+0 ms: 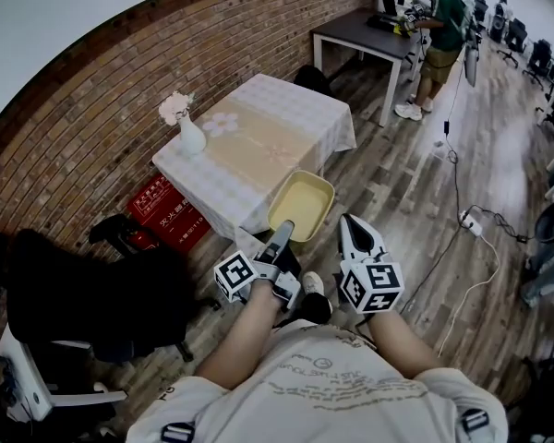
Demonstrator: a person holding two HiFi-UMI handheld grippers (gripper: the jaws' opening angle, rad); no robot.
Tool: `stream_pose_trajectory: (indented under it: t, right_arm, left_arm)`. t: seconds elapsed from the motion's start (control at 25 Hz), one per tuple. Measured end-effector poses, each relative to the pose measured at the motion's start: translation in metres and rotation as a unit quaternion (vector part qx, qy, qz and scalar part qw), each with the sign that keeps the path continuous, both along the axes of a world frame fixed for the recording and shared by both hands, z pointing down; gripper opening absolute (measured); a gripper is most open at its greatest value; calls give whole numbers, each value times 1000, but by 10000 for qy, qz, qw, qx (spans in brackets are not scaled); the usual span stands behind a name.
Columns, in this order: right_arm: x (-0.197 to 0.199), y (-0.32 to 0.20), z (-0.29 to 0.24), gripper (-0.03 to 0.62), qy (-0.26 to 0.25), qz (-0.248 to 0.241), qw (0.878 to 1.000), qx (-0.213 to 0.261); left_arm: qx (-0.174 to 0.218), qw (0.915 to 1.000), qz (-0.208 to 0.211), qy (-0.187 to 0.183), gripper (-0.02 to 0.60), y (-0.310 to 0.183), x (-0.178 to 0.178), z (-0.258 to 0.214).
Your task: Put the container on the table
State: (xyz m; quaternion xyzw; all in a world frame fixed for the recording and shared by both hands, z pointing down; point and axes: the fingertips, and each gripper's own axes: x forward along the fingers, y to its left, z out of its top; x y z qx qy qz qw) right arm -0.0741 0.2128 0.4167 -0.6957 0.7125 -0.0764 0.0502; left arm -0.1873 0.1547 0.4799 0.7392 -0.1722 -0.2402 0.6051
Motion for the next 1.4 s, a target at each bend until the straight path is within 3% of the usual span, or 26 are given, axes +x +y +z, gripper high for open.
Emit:
stream_pose_trajectory:
  t: [1.4]
  right_arm:
    - [182,-272,4,2,-71,358,9991,-195]
  left_arm:
    - [-236,9989,362,-156,225,-286,192,4]
